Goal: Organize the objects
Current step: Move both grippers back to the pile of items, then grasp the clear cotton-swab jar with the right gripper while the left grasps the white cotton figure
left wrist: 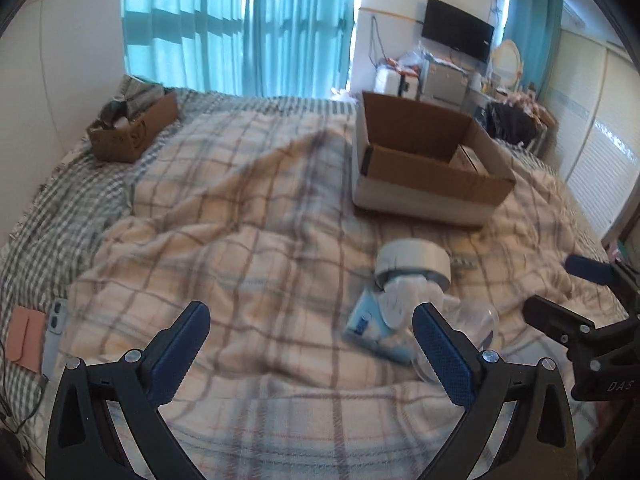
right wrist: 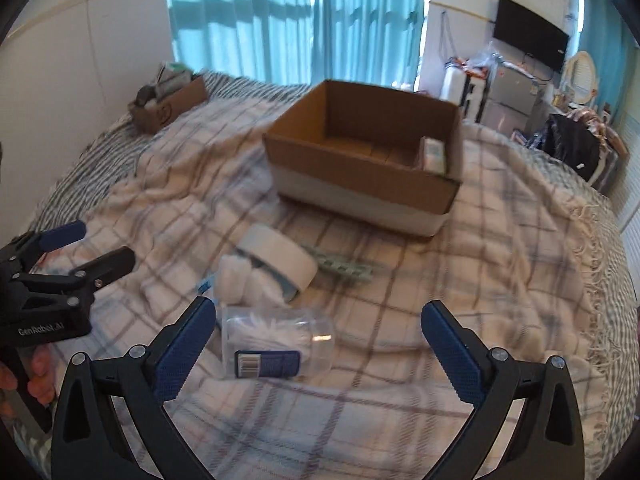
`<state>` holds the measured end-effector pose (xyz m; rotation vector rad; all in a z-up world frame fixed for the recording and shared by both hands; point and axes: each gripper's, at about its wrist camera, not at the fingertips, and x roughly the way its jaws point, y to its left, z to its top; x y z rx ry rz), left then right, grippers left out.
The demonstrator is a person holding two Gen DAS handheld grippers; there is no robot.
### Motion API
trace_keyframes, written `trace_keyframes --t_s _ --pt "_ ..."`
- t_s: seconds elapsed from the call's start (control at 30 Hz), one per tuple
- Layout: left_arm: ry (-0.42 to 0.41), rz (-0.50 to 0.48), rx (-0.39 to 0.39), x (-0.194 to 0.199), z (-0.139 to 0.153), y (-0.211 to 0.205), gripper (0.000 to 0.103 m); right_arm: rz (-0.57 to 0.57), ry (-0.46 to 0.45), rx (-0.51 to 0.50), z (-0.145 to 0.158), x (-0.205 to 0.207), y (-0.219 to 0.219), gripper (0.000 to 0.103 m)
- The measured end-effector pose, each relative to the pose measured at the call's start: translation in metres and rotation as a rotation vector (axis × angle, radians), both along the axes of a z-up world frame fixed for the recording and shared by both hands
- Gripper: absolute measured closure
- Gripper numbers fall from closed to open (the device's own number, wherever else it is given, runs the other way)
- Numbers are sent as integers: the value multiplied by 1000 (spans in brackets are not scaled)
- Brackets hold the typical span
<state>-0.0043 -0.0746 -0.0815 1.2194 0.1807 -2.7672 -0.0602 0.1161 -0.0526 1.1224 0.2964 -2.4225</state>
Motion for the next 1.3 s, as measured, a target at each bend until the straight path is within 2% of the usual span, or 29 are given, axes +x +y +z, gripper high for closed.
trace_keyframes --t_s 0.13,0.3,0.47,0.67,0.73,0.8,0.93,1.07,1.13,1.2,1.3 --pt "-40 3 6 2 -16 -2 0 65 -42 16 -13 2 -12 0" --pt "-73 24 38 1 -26 -11 0 107 -130 103 -44 -3 -32 0" --pt "-91 21 37 -1 -30 -11 0 92 -190 138 -64 -14 -38 0" --pt "-118 14 36 -6 -34 -9 0 73 -248 126 -74 -24 -34 1" --pt "-123 16 37 -7 -35 -9 0 72 -270 116 -77 -27 -33 12" --pt "-125 19 34 -7 -34 -9 0 77 -285 98 -78 -28 -32 13" --pt "-130 17 27 -8 -34 -8 0 66 -216 73 -63 -20 -27 13" --pt "-112 -3 10 -8 -27 -2 0 -20 -86 -9 -22 -13 -2 13" --pt "-107 -30 -6 -12 -22 7 0 -52 -58 -48 -4 -18 13 13" --pt "-105 -51 -15 -19 -20 18 0 -84 -10 -27 11 -26 25 13" --pt "-103 -92 23 -33 -23 39 0 -174 83 80 25 -40 46 13"
